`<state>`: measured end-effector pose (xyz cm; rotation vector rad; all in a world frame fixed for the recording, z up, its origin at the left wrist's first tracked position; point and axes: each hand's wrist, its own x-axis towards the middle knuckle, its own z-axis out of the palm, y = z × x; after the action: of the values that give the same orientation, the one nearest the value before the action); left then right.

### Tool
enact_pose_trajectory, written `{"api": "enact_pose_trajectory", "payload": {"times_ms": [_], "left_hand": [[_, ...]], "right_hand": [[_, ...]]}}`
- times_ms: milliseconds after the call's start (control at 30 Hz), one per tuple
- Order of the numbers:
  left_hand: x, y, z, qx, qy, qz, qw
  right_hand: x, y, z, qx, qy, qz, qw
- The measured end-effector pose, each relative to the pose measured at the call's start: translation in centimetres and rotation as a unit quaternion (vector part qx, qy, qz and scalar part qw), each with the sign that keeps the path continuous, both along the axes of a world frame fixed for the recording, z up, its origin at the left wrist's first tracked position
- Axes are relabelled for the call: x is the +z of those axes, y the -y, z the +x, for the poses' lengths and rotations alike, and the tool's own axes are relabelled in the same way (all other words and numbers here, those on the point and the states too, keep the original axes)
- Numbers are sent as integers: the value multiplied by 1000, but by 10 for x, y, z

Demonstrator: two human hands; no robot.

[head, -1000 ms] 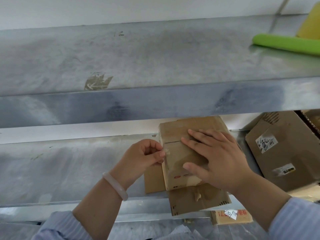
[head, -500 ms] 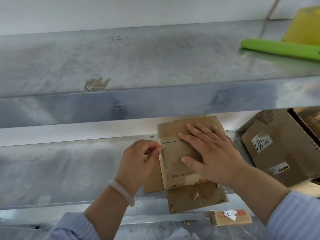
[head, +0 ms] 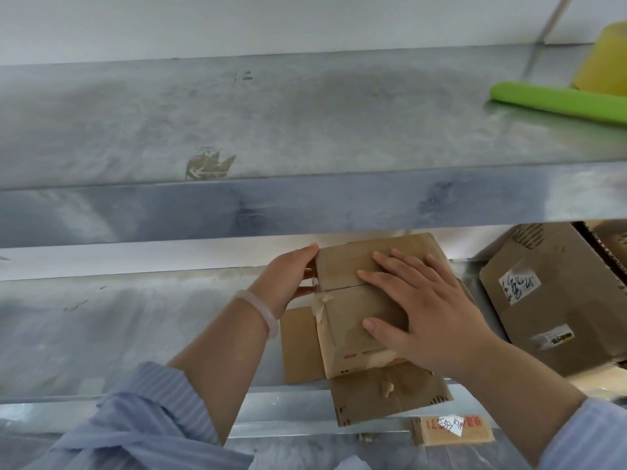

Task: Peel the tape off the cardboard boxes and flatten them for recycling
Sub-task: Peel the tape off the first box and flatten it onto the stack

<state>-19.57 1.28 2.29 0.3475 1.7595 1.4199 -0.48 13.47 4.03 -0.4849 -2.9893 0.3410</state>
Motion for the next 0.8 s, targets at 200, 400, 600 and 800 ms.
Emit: {"api": "enact_pose_trajectory", "payload": {"times_ms": [200,400,600,800], "left_hand": [[0,17,-11,-8,-24,3,1000],[1,23,-18,-41,0,-30,999],[10,13,-27,-60,-45,-97,993],[18,12,-36,-93,-30,-113,989]], "right_hand": [[-3,2,4,17,-63,-22,998],[-2,0,-4,29,-79,-47,995],[-4,1,-5,30,-83,-34,996],[-7,1,-4,37,-101,-33,994]]}}
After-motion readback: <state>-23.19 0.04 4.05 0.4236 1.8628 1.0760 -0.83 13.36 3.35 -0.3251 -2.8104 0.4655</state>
